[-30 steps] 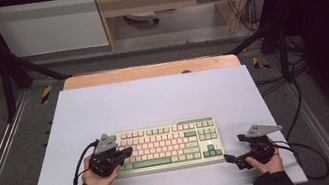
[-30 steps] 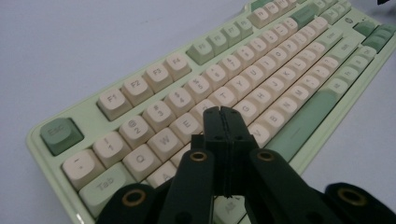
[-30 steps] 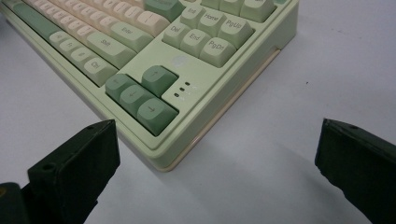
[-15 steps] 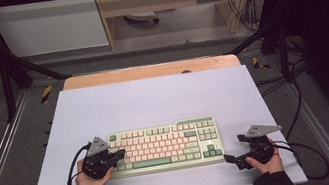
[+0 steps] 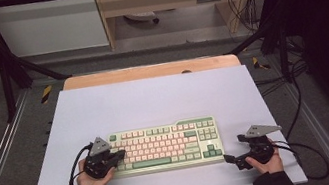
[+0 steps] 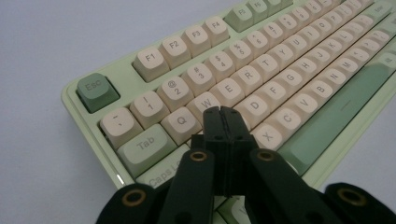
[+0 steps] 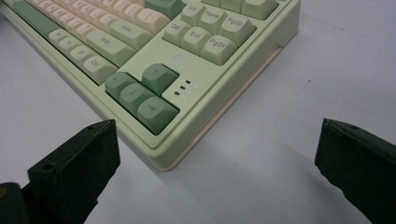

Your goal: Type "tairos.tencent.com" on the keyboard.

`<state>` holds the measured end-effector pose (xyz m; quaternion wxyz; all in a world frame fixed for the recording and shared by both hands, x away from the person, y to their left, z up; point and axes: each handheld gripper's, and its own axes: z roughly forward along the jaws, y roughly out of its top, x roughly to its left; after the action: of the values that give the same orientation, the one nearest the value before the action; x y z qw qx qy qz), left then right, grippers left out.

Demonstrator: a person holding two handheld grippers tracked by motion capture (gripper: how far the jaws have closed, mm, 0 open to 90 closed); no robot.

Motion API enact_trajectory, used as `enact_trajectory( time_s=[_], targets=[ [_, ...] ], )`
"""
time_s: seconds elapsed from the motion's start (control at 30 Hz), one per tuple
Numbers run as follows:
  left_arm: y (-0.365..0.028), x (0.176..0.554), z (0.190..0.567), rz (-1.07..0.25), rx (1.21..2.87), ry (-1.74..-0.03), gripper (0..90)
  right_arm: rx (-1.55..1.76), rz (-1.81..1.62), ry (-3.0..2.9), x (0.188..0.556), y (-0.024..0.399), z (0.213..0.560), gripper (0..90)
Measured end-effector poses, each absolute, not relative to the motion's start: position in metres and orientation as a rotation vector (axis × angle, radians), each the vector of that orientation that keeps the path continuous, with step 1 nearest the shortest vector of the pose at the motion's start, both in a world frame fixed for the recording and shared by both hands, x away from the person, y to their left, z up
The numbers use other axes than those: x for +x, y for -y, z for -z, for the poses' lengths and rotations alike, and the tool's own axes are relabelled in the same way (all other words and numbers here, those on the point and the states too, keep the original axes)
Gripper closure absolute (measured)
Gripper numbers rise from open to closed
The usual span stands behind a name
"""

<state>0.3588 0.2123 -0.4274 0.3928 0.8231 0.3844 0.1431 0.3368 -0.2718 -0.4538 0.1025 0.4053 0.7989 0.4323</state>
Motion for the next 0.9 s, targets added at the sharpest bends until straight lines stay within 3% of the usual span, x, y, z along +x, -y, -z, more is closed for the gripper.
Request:
enact_trajectory(
  time_s=[0.9],
  targets=[
    [-0.227,0.35,0.422,-0.353,2.054,-0.961,90.0,1.152,-1.302,-2.362,0.334,0.262,0.44,0.3]
  ],
)
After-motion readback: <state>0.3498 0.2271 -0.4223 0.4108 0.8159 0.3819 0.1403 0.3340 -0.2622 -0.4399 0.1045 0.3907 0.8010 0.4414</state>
